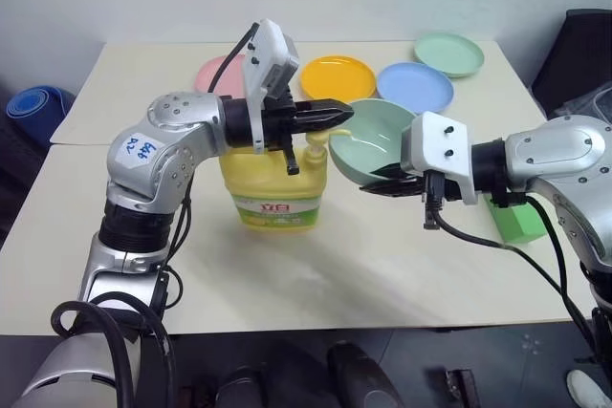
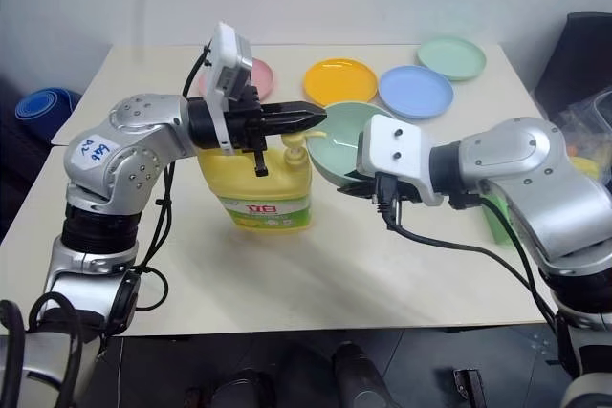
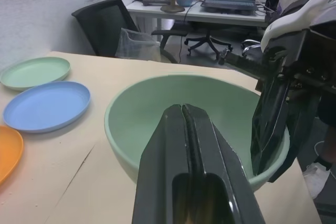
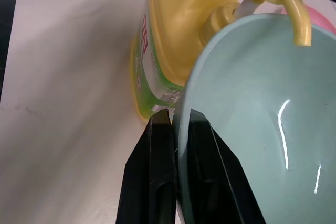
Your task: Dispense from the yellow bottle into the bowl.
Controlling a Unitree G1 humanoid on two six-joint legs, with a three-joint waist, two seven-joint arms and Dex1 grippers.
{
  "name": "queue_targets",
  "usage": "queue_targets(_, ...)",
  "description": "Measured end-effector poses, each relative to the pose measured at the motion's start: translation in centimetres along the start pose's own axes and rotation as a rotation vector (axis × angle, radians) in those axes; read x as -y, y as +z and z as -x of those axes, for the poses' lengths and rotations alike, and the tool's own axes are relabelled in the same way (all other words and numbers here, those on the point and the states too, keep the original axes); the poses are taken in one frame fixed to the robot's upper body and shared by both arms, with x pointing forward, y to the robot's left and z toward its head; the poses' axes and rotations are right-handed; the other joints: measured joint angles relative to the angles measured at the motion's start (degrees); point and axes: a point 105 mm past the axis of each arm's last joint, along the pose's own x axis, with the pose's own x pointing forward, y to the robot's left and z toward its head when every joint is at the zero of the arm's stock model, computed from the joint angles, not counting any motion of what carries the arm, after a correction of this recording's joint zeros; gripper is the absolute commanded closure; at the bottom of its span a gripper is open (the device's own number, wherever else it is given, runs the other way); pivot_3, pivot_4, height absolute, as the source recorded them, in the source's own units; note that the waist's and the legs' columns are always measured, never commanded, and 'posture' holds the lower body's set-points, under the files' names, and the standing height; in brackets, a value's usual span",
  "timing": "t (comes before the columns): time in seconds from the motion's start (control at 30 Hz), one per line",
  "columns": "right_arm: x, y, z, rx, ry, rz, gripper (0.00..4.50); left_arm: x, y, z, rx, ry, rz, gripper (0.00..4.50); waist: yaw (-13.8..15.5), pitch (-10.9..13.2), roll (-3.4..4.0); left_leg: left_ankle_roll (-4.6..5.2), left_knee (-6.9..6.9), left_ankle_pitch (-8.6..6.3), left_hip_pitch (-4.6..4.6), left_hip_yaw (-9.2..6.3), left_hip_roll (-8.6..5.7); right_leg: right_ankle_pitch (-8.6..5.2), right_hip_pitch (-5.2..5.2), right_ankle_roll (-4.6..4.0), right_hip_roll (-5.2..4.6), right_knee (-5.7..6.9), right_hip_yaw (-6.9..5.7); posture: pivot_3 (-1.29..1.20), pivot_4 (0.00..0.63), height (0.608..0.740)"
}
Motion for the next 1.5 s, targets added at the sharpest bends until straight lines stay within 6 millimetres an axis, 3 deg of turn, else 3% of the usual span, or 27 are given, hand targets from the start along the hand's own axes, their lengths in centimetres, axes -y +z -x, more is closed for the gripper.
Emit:
queue_targets(0.3, 0.0, -0.4, -0.7, 0.007, 0.009, -0.031, 4.5, -0.3, -0.8, 0.2, -0.047, 0.06, -0.021, 4.48, 0.0, -0.1, 0.01, 0.0, 0.04, 0.0, 0.28, -0.18, 0.01, -0.01, 0.22, -0.02, 0.13, 0.08, 0.12, 0.0, 0.15, 0.74)
queue_targets(0.57, 0.1, -0.3, -1.0, 0.015, 0.008, -0.033, 4.5, -0.4, -1.8, 0.4, -0.062, 0.083, -0.031, 4.48, 0.0, -0.2, 0.03, 0.0, -0.26, 0.0, 1.29, -0.21, 0.11, -0.06, 1.21, -0.11, 0.18, -0.37, 0.29, 0.0, 0.15, 0.74)
queue_targets(0.9, 0.1, -0.5, -1.1, 0.008, 0.005, -0.051, 4.5, -0.5, -2.1, 0.1, -0.017, 0.104, -0.02, 4.48, 0.2, -0.3, 0.02, 0.0, -0.36, 0.0, 1.33, -0.23, 0.06, -0.06, 1.22, -0.11, 0.18, -0.41, 0.31, 0.0, 0.15, 0.74)
queue_targets(1.03, 0.1, -1.0, -1.0, 0.006, -0.007, -0.058, 4.5, -2.0, -1.2, 0.9, 0.108, 0.131, 0.071, 4.48, 0.3, -0.3, -0.03, 0.0, -0.34, 0.0, 1.03, -0.29, 0.03, -0.06, 1.0, -0.11, 0.18, -0.44, 0.25, 0.0, 0.15, 0.74)
queue_targets(1.17, 0.1, -3.2, -0.6, -0.017, -0.035, -0.114, 4.5, -3.0, 0.7, 2.9, 0.246, 0.143, 0.076, 4.48, 0.3, -0.1, -0.18, -0.01, -0.38, 0.0, 0.79, -0.31, -0.03, -0.06, 0.79, -0.11, 0.17, -0.46, 0.16, 0.0, 0.15, 0.74)
queue_targets(1.23, 0.8, -6.2, 0.0, -0.048, -0.108, -0.155, 4.5, -2.7, 2.3, 5.5, 0.304, 0.103, 0.005, 4.48, 0.2, -0.1, -0.19, 0.0, -0.44, 0.0, 0.71, -0.3, -0.05, -0.06, 0.72, -0.11, 0.16, -0.57, 0.12, 0.0, 0.15, 0.74)
queue_targets(1.27, 1.2, -8.0, 0.3, -0.073, -0.158, -0.168, 4.5, -2.1, 2.1, 6.8, 0.279, 0.072, -0.031, 4.48, 0.1, -0.1, -0.18, 0.0, -0.54, 0.0, 0.73, -0.27, -0.06, -0.06, 0.73, -0.11, 0.16, -0.65, 0.13, 0.0, 0.15, 0.74)
queue_targets(1.37, 1.7, -14.2, 1.1, -0.181, -0.281, -0.231, 4.5, -0.9, -1.0, 9.6, 0.16, 0.022, -0.024, 4.48, -0.2, -0.1, -0.15, 0.0, -0.77, 0.0, 0.87, -0.02, -0.07, -0.06, 0.66, -0.11, 0.15, -0.69, 0.26, 0.0, 0.15, 0.74)
queue_targets(1.5, 0.3, -18.5, -0.1, -0.209, -0.29, -0.222, 4.5, 0.9, -5.7, 12.6, 0.004, 0.004, 0.056, 4.48, -0.5, 0.0, -0.22, -0.03, -0.8, 0.01, 0.85, 0.24, 0.0, -0.06, 0.39, -0.11, 0.22, -0.49, 0.45, 0.0, 0.15, 0.74)
